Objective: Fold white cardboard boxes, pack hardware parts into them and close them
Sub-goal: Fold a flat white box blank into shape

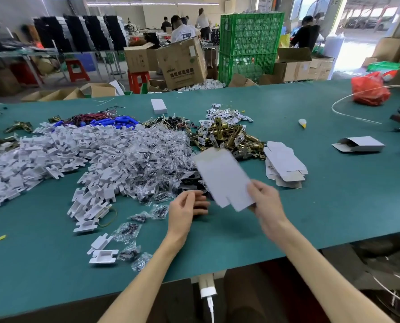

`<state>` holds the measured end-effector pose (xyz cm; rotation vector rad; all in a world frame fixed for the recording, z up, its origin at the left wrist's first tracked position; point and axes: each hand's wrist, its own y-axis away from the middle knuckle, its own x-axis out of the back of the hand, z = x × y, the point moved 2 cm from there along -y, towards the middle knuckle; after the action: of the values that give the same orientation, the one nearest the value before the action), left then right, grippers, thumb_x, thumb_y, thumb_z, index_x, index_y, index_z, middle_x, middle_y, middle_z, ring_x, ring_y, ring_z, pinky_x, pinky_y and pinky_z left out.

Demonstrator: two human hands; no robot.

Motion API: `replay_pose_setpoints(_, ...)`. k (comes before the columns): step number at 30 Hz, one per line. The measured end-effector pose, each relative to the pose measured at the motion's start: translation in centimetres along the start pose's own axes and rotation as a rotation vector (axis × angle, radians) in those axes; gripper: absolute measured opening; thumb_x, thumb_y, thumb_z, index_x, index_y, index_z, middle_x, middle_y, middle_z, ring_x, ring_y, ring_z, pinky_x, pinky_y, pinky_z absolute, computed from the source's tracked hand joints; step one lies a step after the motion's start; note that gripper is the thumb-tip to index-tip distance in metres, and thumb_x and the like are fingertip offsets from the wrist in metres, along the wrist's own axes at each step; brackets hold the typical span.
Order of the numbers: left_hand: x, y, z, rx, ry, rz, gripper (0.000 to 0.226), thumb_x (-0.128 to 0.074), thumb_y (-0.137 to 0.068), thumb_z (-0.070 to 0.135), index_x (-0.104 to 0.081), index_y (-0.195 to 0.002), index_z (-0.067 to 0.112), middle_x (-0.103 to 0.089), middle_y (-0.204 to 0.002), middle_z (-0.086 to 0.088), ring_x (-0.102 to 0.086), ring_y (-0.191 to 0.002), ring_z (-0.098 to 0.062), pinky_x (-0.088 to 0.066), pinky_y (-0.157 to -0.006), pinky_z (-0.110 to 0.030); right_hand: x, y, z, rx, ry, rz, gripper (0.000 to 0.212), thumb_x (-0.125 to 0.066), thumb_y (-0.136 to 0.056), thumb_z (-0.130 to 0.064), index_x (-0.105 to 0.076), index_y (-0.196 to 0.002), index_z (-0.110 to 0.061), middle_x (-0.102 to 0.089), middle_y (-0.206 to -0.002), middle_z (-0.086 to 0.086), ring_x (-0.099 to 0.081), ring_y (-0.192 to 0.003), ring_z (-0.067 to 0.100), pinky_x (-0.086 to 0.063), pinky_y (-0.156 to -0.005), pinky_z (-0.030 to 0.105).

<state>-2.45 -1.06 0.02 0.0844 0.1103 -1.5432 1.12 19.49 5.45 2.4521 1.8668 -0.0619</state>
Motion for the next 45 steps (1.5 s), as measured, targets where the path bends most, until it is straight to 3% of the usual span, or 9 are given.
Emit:
replay_pose_setpoints(6, 1.7, 0.2, 0.9, 0.163, 0.365, -0.040, 0.046, -0.043, -0.109, 0.046, -0.069, -0.128, 0.014, -0.073, -0.128, -0.010, -0.070, -0.116, -0.024, -0.057, -0.087, -0.034, -4.3, 2.6, 4.4, -0.236, -0.285, -0.161, 0.022, -0.052, -0.105, -0.010, -0.068, -0.120, -0.008, -0.077, -0.108, 0.006, -0.071, -0.089, 0.015, -0.059, -0.069, 0.027)
replay_pose_setpoints(16, 2.1, 0.1, 1.1, 0.305, 0.437, -0.275, 0.079, -0.038, -0.097, 0.066, -0.045, -0.153, 0.012, -0.058, -0.148, -0.017, -0.051, -0.141, -0.037, -0.034, -0.121, -0.057, -4.4, 2.6, 5.5, -0.145, -0.191, -0.248, 0.028, -0.059, -0.102, -0.011, -0.066, -0.129, -0.012, -0.075, -0.118, 0.005, -0.072, -0.096, 0.014, -0.056, -0.073, 0.023)
replay_pose_setpoints(19, 2.2, 0.1, 1.2, 0.297, 0.470, -0.326, 0.095, -0.054, -0.085, 0.074, -0.037, -0.154, 0.011, -0.056, -0.150, -0.017, -0.053, -0.140, -0.036, -0.034, -0.120, -0.057, -4.9, 2.9, 5.5, -0.036, -0.068, -0.319, 0.038, -0.063, -0.099, -0.031, -0.065, -0.133, -0.015, -0.073, -0.124, 0.001, -0.070, -0.106, 0.015, -0.056, -0.082, 0.027)
replay_pose_setpoints(24, 2.8, -0.3, 1.4, 0.258, 0.544, -0.211, 0.126, -0.085, -0.053, 0.079, -0.046, -0.147, 0.003, -0.062, -0.142, -0.022, -0.060, -0.132, -0.038, -0.039, -0.117, -0.057, -5.3, 3.3, 5.3, 0.099, 0.135, -0.383, 0.096, -0.074, -0.063, -0.080, -0.061, -0.138, -0.022, -0.058, -0.136, -0.007, -0.059, -0.123, 0.008, -0.050, -0.098, 0.025)
replay_pose_setpoints(28, 3.0, -0.4, 0.8, 0.234, 0.520, -0.207, 0.131, -0.083, -0.053, 0.082, -0.041, -0.152, 0.006, -0.063, -0.141, -0.019, -0.061, -0.131, -0.036, -0.037, -0.119, -0.057, -5.8, 3.5, 5.6, 0.227, 0.363, -0.404, 0.087, -0.088, -0.070, -0.052, -0.056, -0.143, -0.018, -0.050, -0.138, -0.015, -0.046, -0.129, -0.007, -0.039, -0.104, 0.012)
replay_pose_setpoints(34, 2.4, -0.3, 1.3, 0.184, 0.355, -0.167, 0.111, -0.080, -0.053, 0.085, -0.059, -0.127, 0.006, -0.071, -0.128, -0.019, -0.068, -0.121, -0.036, -0.053, -0.106, -0.048, -5.7, 3.4, 5.7, 0.339, 0.429, -0.233, 0.032, -0.065, -0.098, -0.027, -0.069, -0.128, -0.016, -0.063, -0.123, -0.014, -0.058, -0.114, -0.003, -0.043, -0.098, 0.015)
replay_pose_setpoints(38, 2.3, -1.1, 2.9, 0.225, 0.148, -0.125, 0.096, -0.067, -0.065, 0.081, -0.060, -0.120, 0.002, -0.076, -0.116, -0.018, -0.074, -0.108, -0.034, -0.060, -0.095, -0.041, -5.9, 3.7, 5.2, 0.291, 0.392, -0.245, 0.031, -0.057, -0.101, -0.035, -0.075, -0.120, -0.018, -0.070, -0.105, -0.014, -0.065, -0.100, 0.003, -0.047, -0.088, 0.016)
replay_pose_setpoints(42, 1.7, -1.8, 3.5, 0.224, -0.161, -0.139, 0.061, -0.058, -0.095, 0.061, -0.065, -0.122, 0.007, -0.079, -0.111, -0.005, -0.077, -0.099, -0.019, -0.061, -0.084, -0.032, -5.8, 4.1, 5.6, 0.225, 0.288, -0.232, 0.043, -0.052, -0.104, -0.040, -0.052, -0.070, -0.013, -0.049, -0.068, -0.014, -0.044, -0.064, 0.009, -0.036, -0.065, 0.034)
replay_pose_setpoints(45, 1.2, -1.1, 2.8, 0.200, -0.089, -0.097, 0.037, -0.053, -0.108, 0.037, -0.065, -0.125, 0.007, -0.079, -0.110, -0.004, -0.077, -0.097, -0.019, -0.061, -0.075, -0.027, -4.9, 3.4, 5.7, 0.088, 0.038, -0.205, 0.033, -0.053, -0.106, -0.025, -0.069, -0.095, 0.002, -0.074, -0.091, 0.011, -0.068, -0.084, 0.032, -0.049, -0.078, 0.047)
